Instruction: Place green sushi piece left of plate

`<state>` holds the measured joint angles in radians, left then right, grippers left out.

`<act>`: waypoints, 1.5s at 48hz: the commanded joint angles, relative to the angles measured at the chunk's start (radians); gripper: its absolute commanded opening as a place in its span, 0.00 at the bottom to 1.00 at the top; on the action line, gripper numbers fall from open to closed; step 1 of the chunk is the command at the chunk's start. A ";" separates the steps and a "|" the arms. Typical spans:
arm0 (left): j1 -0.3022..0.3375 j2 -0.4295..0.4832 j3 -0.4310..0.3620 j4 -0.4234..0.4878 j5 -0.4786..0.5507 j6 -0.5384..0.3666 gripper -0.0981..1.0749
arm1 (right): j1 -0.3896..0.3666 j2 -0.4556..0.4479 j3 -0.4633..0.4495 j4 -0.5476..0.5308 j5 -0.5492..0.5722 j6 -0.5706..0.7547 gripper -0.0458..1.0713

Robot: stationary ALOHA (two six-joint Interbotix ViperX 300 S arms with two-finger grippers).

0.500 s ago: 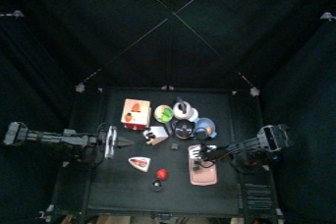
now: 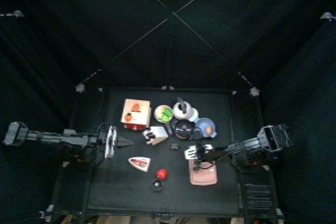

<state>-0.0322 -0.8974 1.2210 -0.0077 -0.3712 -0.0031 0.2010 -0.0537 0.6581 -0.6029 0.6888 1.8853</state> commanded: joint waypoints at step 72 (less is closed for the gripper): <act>0.000 0.005 -0.008 0.000 -0.002 0.002 0.08 | -0.061 0.221 -0.170 -0.123 -0.120 -0.002 0.92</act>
<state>-0.0322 -0.8974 1.2257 -0.0077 -0.3682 -0.0031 0.1381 0.1948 0.5047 -0.7256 0.5691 1.8853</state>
